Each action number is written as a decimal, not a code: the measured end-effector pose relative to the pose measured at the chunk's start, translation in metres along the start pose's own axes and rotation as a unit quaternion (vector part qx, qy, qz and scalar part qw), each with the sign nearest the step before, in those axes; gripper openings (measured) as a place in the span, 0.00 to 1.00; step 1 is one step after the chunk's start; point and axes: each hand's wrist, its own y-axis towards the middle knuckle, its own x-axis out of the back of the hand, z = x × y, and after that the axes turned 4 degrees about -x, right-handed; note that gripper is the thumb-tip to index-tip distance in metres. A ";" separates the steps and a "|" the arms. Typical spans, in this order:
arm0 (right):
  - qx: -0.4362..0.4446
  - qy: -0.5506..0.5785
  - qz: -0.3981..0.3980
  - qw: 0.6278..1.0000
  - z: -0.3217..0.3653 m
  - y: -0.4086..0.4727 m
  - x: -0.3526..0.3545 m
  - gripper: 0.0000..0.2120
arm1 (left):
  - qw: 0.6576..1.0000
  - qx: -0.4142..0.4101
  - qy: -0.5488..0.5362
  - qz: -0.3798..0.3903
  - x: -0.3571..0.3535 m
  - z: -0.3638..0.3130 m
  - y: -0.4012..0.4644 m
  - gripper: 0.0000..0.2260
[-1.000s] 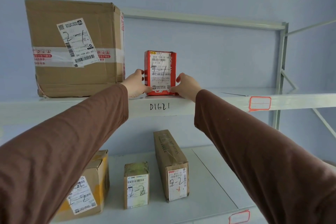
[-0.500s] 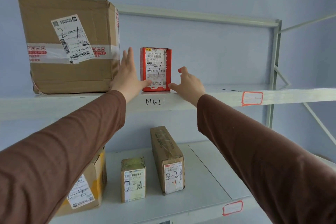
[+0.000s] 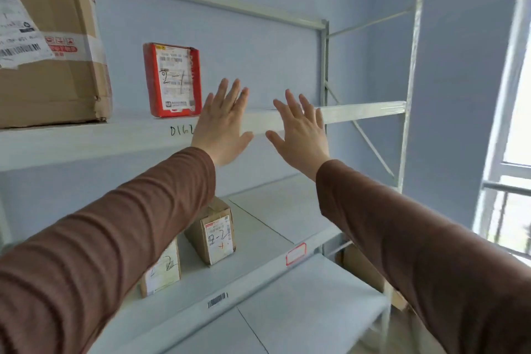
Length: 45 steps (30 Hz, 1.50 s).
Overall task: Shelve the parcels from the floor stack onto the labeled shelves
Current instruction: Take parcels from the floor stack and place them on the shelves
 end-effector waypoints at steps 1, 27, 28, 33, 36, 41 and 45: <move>-0.019 -0.028 0.007 0.999 -0.007 -0.019 0.009 0.32 | 1.000 -0.007 -0.012 0.019 -0.005 -0.014 -0.005 0.39; -0.531 -0.398 0.134 0.736 -0.073 -0.638 0.499 0.38 | 0.791 -0.488 -0.342 0.142 0.219 -0.634 -0.319 0.41; -0.545 -0.405 0.136 0.722 -0.066 -0.665 0.521 0.38 | 0.777 -0.502 -0.352 0.140 0.239 -0.658 -0.340 0.41; -0.617 -0.432 0.153 0.640 -0.029 -0.800 0.627 0.38 | 0.709 -0.567 -0.396 0.138 0.335 -0.767 -0.461 0.40; -0.656 -0.438 0.146 0.597 -0.005 -0.874 0.676 0.37 | 0.664 -0.604 -0.417 0.144 0.384 -0.818 -0.536 0.39; -0.725 -0.429 0.125 0.524 0.028 -0.971 0.729 0.38 | 0.592 -0.668 -0.424 0.156 0.445 -0.881 -0.633 0.39; -0.781 -0.405 0.095 0.465 0.048 -1.032 0.756 0.38 | 0.533 -0.712 -0.422 0.173 0.479 -0.921 -0.687 0.39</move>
